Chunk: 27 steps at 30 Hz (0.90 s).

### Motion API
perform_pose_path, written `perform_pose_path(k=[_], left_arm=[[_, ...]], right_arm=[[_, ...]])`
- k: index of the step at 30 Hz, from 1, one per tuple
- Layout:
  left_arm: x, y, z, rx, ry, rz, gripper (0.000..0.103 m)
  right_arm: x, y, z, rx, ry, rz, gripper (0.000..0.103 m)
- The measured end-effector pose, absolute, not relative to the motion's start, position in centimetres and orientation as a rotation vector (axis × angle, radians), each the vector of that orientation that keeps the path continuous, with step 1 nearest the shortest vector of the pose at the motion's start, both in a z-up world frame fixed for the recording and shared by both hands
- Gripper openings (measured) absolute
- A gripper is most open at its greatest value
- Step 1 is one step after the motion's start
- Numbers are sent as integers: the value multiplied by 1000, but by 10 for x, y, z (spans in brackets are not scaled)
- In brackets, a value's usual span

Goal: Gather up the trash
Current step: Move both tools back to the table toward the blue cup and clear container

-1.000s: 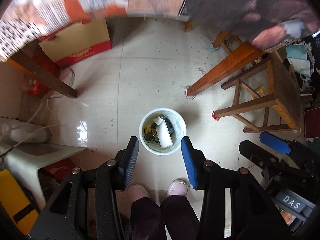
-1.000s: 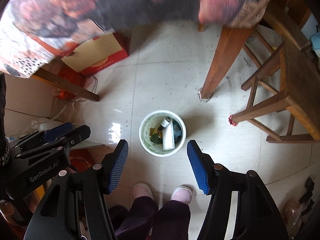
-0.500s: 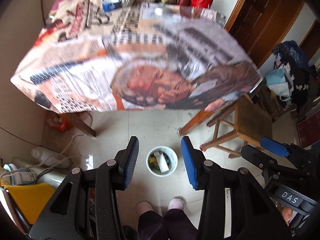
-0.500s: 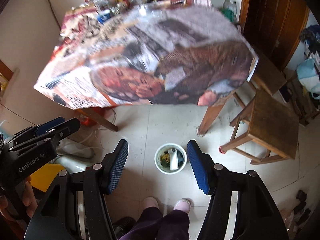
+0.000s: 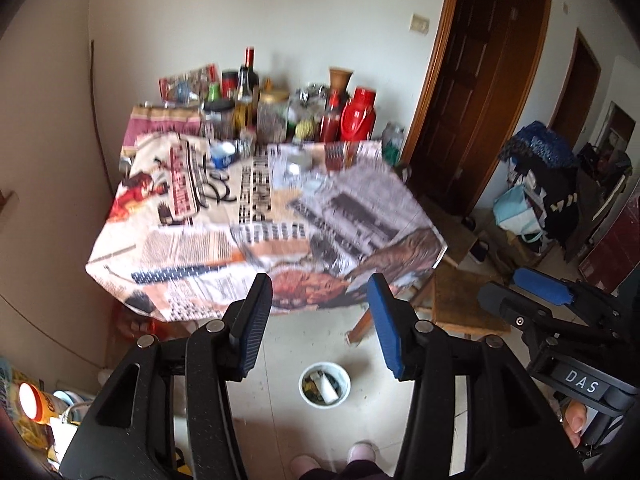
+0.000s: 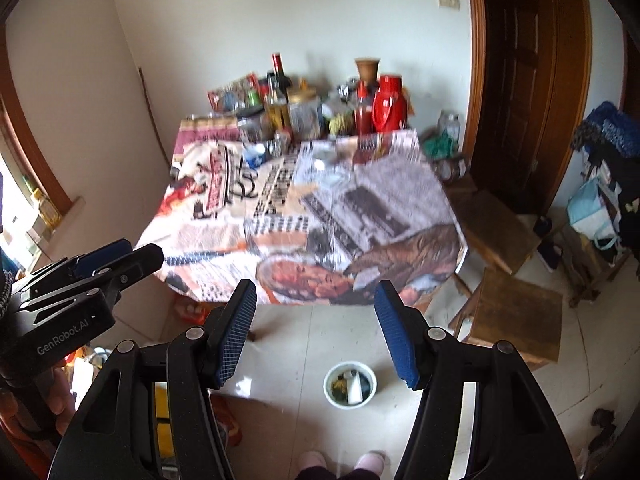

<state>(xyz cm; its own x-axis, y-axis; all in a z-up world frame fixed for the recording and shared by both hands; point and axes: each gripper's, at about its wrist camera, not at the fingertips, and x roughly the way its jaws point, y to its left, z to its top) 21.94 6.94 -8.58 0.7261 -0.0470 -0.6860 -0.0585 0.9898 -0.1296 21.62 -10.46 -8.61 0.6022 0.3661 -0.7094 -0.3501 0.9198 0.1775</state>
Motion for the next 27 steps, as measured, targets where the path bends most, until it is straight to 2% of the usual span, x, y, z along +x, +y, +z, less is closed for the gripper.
perform_pose_path(k=[3, 8, 10, 12, 14, 27], left_arm=[[206, 71, -58, -133, 686, 1, 55], [187, 77, -29, -121, 595, 9, 65], [184, 79, -22, -125, 572, 16, 73], [182, 82, -18, -129, 551, 35, 91], [183, 85, -16, -135, 530, 56, 98], [271, 75, -26, -144, 539, 131, 98]], right_arm=[[206, -108, -63, 51, 754, 398, 58], [192, -112, -34, 66, 640, 370, 69], [190, -112, -26, 57, 604, 356, 78], [189, -113, -19, 55, 569, 344, 85], [193, -113, -15, 57, 547, 345, 90], [284, -123, -22, 58, 536, 426, 90]])
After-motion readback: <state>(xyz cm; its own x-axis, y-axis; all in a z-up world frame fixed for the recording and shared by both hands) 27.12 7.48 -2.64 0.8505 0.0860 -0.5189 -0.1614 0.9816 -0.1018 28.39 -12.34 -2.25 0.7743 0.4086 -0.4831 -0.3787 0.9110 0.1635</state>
